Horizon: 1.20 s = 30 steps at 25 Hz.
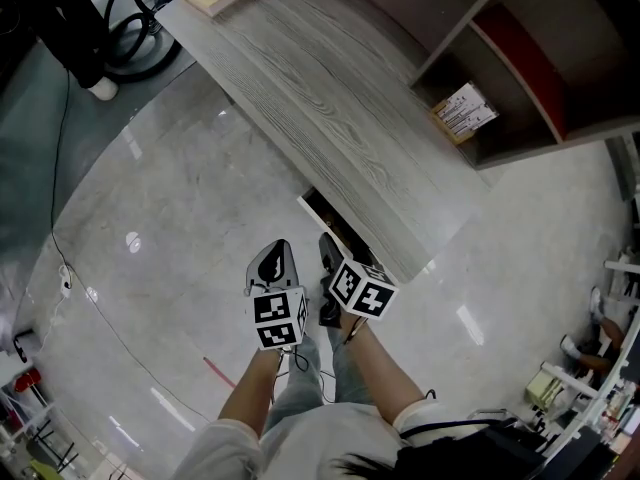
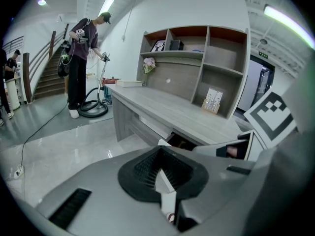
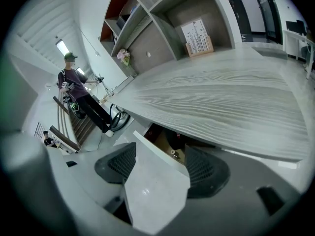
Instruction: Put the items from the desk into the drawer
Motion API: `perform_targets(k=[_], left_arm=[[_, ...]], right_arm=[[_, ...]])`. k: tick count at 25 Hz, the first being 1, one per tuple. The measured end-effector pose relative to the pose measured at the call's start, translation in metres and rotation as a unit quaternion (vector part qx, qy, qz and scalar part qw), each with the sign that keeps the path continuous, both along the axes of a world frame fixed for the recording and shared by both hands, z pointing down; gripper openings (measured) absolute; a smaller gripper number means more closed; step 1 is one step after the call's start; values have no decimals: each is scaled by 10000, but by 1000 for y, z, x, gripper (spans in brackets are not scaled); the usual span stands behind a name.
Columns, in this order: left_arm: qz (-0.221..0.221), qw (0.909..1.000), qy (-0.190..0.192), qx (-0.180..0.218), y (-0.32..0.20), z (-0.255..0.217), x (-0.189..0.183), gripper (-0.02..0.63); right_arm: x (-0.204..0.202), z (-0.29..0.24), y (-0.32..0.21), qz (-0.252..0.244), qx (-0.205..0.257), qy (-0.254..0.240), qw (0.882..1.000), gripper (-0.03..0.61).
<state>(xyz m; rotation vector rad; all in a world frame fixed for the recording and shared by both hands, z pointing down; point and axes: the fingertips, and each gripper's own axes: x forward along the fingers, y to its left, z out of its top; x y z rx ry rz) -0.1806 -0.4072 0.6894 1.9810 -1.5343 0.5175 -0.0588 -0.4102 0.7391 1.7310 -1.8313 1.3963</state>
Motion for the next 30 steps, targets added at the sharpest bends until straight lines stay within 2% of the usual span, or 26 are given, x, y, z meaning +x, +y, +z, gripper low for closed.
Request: perform_targets(k=[6,12,16,18,30], left_arm=[[-51,9999,25,91,6,-9,-1,-3],[-102,9997,47,212,15,-24,-4,-3],[-121,9994,82,319,26,-38,-5,-3],[-127,9992,102,367,31,-45,-5,-3],[2,9974,244,672,75,-87,-2,-3]], right_arm=[[0,-10,8,-158,60,133,9998,288],[2,-24,19,-249,75,292,9992,180],[4,-41,30,-203,130,333,9992,69],[4,-48,35,-237,174,358,9989,46],[12,-100,71,-323,585,540,9963,11]])
